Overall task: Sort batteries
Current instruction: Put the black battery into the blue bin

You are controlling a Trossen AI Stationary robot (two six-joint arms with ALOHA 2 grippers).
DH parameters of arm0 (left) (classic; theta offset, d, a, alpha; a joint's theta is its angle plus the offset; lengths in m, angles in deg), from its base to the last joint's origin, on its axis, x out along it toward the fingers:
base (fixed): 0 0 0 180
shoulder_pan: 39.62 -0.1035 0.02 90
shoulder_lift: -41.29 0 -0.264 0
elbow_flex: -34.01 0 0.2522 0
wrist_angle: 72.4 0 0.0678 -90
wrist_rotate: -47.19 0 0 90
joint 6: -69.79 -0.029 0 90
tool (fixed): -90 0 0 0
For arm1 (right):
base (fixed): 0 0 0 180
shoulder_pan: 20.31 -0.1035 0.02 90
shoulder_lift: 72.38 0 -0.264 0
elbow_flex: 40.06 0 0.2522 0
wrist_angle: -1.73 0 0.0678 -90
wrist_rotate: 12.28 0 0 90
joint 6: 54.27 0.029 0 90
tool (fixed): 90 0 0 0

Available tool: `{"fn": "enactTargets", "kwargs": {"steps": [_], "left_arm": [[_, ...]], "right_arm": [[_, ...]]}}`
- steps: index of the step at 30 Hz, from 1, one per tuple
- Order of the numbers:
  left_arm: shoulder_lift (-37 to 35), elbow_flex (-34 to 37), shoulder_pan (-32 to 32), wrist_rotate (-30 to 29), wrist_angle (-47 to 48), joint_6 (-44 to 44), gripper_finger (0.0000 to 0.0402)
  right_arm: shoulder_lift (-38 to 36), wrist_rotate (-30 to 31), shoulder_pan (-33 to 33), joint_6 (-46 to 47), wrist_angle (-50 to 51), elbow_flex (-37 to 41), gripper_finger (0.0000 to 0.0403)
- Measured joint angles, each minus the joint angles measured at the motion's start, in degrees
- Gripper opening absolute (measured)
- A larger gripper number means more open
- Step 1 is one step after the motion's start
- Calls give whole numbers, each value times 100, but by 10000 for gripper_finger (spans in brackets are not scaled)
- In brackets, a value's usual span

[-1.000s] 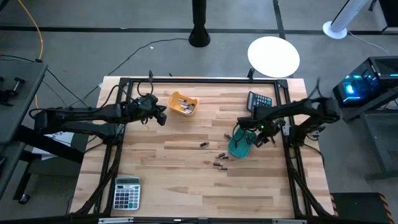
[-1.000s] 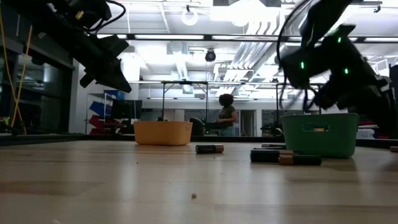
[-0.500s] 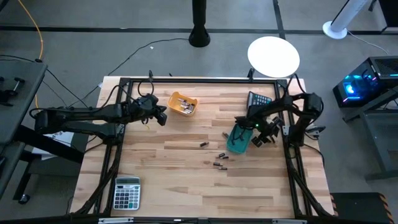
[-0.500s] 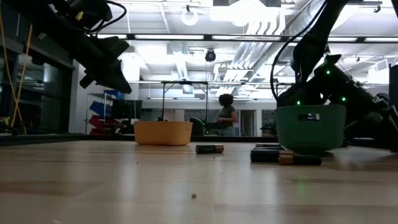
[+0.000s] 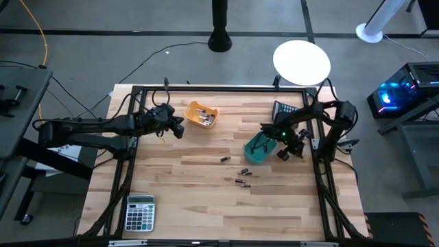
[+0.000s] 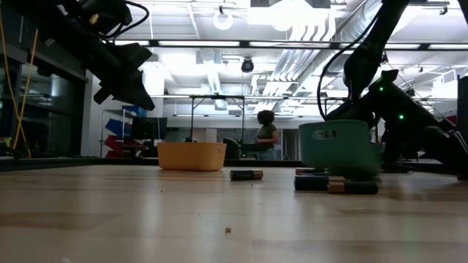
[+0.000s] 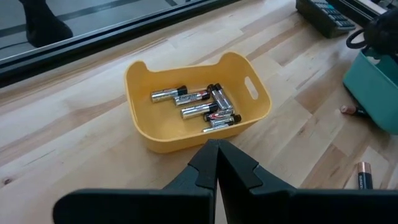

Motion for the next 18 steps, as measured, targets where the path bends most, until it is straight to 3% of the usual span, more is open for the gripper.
{"fn": "enactTargets", "kwargs": {"steps": [8,18], "left_arm": [[0,0,0,11,2,-1,0],[0,0,-2,9,24,-4,0]], "right_arm": [[-121,159,-118,-123,105,-55,7],[-1342,293,-223,362,901,-311,3]]}}
